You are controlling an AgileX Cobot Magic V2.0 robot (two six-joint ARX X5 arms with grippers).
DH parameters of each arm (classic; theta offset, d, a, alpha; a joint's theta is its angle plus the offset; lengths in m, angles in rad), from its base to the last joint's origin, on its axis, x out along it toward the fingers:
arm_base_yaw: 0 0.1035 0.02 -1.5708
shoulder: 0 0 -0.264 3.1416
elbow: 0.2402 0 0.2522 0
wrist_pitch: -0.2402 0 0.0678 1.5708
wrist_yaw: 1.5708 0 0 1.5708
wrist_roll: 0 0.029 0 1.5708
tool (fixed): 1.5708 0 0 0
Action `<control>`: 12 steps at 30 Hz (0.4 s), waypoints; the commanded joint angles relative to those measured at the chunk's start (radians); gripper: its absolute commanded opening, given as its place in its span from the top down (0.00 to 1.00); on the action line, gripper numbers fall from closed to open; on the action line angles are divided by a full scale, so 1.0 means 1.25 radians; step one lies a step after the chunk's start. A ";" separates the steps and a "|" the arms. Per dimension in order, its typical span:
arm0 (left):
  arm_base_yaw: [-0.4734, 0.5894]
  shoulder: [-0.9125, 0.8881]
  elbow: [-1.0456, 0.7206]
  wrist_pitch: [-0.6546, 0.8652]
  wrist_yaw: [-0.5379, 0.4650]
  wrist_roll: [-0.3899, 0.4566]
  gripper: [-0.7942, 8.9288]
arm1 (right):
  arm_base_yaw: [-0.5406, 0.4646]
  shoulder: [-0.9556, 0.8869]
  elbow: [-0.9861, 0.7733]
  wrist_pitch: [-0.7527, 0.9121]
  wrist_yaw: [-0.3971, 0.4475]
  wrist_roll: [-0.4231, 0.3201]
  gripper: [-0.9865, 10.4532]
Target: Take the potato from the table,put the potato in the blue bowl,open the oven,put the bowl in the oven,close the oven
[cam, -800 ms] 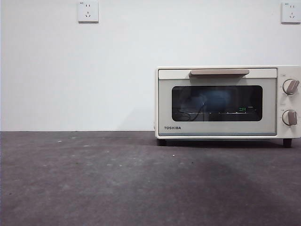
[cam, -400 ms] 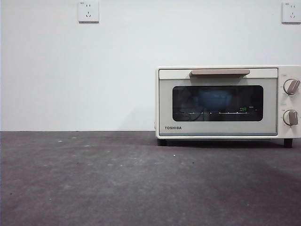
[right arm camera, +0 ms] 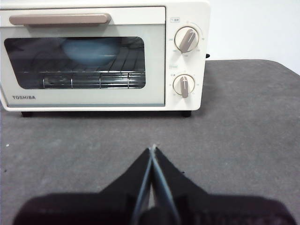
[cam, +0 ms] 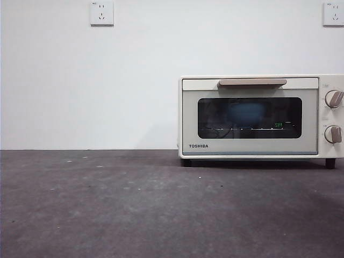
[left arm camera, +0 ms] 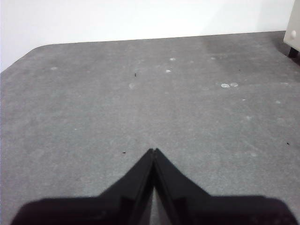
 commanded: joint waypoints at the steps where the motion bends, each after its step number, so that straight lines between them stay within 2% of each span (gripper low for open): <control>1: 0.002 0.002 -0.008 0.006 -0.002 -0.006 0.92 | -0.001 -0.002 -0.005 -0.016 0.000 -0.022 0.91; 12: 0.002 0.004 -0.008 0.006 -0.002 -0.005 0.92 | 0.000 -0.002 -0.005 -0.046 0.000 -0.020 0.91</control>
